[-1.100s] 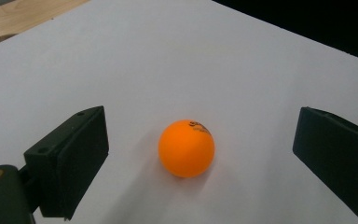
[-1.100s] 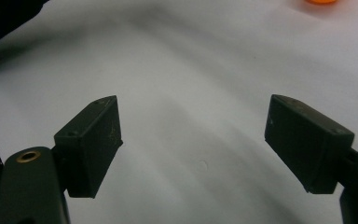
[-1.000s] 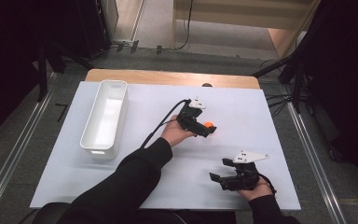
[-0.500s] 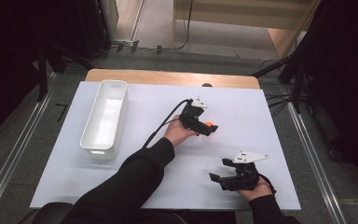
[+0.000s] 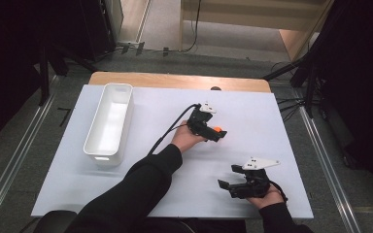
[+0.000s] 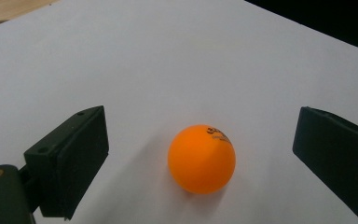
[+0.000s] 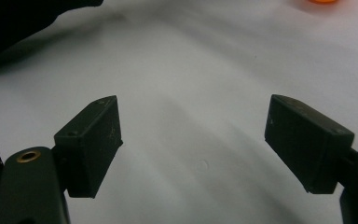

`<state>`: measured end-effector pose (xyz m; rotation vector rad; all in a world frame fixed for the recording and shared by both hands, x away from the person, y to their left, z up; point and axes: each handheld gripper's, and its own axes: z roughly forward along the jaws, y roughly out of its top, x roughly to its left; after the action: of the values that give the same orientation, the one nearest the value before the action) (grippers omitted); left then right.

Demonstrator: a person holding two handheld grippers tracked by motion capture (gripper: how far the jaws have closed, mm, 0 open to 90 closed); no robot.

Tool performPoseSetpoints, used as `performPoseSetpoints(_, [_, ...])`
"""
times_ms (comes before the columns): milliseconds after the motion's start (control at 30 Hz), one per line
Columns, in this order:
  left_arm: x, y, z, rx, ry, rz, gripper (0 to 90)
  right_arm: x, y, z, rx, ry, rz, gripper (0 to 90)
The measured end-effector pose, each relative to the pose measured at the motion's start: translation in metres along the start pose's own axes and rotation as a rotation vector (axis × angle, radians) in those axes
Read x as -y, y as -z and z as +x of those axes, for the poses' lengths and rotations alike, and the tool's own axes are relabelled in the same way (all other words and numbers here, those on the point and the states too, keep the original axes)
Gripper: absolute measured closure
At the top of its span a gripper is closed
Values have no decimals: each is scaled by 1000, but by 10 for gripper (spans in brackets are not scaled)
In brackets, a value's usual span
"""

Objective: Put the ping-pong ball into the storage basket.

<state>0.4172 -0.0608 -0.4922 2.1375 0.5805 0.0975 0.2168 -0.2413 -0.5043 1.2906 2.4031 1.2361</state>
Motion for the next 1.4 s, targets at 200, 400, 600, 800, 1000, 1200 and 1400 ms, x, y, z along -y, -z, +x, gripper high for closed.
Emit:
performPoseSetpoints(200, [1, -3, -1, 0, 1, 4, 39, 0, 0, 0, 0, 1, 0, 172])
performPoseSetpoints(400, [3, -5, 0, -4, 2, 21, 39, 0, 0, 0, -1, 1, 0, 171])
performPoseSetpoints(600, [7, -9, -1, -8, 9, 28, 40, 0, 0, 0, 0, 4, 1, 171])
performPoseSetpoints(800, [9, -11, -2, -9, 9, 36, 39, 0, 0, 0, 1, 6, 2, 171])
performPoseSetpoints(1000, [10, -13, -3, 2, 7, 30, 40, 0, 0, 0, 2, 6, 2, 171])
performPoseSetpoints(1200, [12, -16, -6, -7, -14, 48, 39, 0, 0, 0, 2, 6, 2, 171])
performPoseSetpoints(1400, [15, -18, -5, -1, -11, 56, 40, 0, 0, 0, 1, 9, 3, 171])
